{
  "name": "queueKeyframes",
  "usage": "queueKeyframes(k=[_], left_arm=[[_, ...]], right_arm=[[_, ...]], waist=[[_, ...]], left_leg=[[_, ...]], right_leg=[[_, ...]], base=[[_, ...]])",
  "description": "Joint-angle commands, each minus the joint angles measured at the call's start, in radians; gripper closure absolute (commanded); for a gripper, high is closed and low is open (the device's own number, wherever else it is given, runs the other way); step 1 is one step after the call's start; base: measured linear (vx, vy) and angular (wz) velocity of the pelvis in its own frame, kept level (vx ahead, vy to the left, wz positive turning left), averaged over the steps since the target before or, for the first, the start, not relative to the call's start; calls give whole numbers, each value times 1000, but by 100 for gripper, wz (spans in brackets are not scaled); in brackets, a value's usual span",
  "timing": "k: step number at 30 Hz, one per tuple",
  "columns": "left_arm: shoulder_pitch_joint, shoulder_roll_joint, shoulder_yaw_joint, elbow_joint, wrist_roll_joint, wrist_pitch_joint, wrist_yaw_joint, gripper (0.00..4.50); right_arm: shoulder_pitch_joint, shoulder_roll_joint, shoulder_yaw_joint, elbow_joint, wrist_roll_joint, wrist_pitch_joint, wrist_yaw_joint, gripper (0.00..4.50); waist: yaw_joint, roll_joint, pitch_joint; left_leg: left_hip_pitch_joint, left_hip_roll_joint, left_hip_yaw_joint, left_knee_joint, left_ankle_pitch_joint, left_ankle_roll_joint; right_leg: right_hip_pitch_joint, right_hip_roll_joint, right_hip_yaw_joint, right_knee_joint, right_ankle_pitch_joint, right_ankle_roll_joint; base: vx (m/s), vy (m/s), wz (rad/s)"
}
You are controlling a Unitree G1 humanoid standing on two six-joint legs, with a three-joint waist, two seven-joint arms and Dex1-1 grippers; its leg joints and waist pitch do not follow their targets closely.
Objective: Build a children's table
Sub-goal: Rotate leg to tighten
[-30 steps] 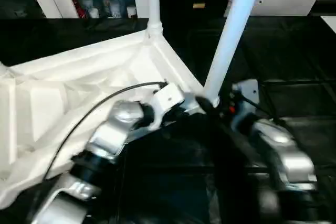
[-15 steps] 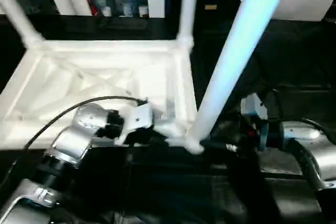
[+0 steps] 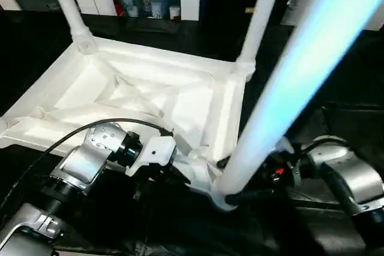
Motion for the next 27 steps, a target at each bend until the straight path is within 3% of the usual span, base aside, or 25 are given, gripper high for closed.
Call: queueKeyframes(k=[1, 2, 9, 18, 19, 20, 22, 24, 27], left_arm=[[10, -16, -63, -28, -4, -16, -63, 450], [9, -16, -63, -27, -3, -17, -64, 450], [4, -6, -65, -20, -2, -22, -69, 450], [6, -4, -59, -17, -8, -13, -65, 450], [7, -8, -50, -20, -5, 7, -43, 450], [7, -11, -47, -19, 8, 15, -16, 450], [7, -13, -46, -18, 18, 19, 3, 450], [8, -22, -35, -20, 41, 53, 66, 450], [5, -57, -1, -28, 51, 142, 176, 450]], right_arm=[[-7, -6, 14, 4, 6, 10, 18, 126], [-8, -7, 17, 4, 8, 15, 23, 152], [-14, -13, 34, 4, 22, 47, 46, 205], [-4, -15, 32, -20, 46, 88, 41, 219], [6, -6, 16, -37, 66, 119, 11, 219], [12, -1, 6, -51, 79, 162, -23, 219], [15, 2, -1, -61, 87, 192, -47, 219], [32, 31, -27, -89, 93, 238, -140, 219], [52, 93, -60, -105, 55, 237, -286, 219]], waist=[[-9, -18, -68], [-9, -17, -68], [-7, -17, -71], [-7, -14, -72], [-6, -11, -70], [-6, -15, -71], [-5, -15, -68], [-6, -12, -63], [-13, -14, -57]], left_leg=[[12, 68, -19, -54, -95, 125], [12, 68, -19, -54, -94, 125], [13, 68, -19, -52, -83, 127], [13, 68, -20, -52, -82, 124], [13, 68, -20, -52, -83, 123], [13, 68, -20, -52, -86, 123], [11, 67, -21, -53, -95, 117], [16, 66, -21, -57, -140, 89], [17, 62, -25, -62, -191, 45]], right_leg=[[50, -94, 63, -61, -167, -240], [50, -94, 62, -61, -167, -240], [50, -93, 62, -59, -147, -243], [52, -92, 62, -57, -131, -248], [51, -92, 62, -57, -131, -250], [52, -93, 62, -58, -135, -250], [52, -92, 63, -60, -160, -243], [48, -93, 64, -72, -253, -221], [44, -98, 65, -87, -411, -175]], base=[[0, 0, 0], [0, 0, 0], [0, 0, 0], [0, 0, 0], [0, 0, 0], [0, 0, 0], [0, 0, 0], [0, 0, 0], [0, 0, 0]])
